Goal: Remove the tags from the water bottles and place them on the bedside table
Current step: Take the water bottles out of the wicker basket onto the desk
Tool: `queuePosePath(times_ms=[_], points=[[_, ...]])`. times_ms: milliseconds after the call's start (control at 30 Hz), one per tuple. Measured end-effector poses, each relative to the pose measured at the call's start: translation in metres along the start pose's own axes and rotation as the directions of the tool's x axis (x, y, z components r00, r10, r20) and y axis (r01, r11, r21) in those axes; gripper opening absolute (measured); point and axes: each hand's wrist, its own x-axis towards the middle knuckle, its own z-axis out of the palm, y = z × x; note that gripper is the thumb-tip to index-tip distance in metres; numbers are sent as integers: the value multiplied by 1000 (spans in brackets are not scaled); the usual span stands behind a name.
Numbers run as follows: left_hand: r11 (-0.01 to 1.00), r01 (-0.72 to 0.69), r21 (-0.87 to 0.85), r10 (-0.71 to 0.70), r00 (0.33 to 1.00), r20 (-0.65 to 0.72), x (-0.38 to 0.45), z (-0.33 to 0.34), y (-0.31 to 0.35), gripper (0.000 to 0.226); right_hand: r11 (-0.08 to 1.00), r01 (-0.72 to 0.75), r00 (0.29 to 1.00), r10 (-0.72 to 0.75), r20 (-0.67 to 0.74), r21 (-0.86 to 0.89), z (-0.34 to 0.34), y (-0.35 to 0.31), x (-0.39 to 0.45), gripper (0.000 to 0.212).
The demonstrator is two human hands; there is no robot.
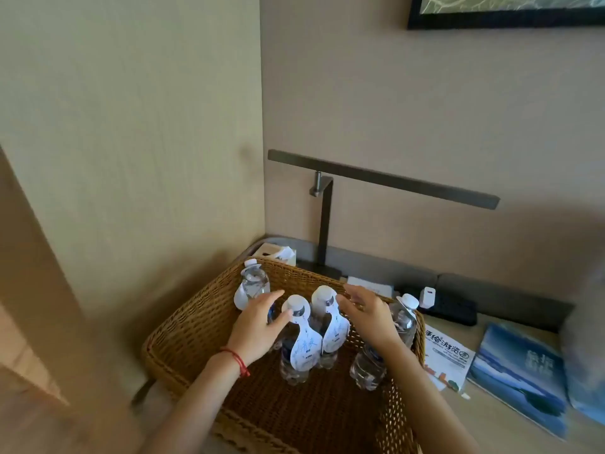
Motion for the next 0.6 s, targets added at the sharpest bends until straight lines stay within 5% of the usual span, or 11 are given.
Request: queuePosePath(times_ms=[600], points=[[965, 22, -260, -18, 1000, 16, 47, 41, -43, 35, 998, -30, 995, 25, 97, 51, 39, 29, 50, 31]])
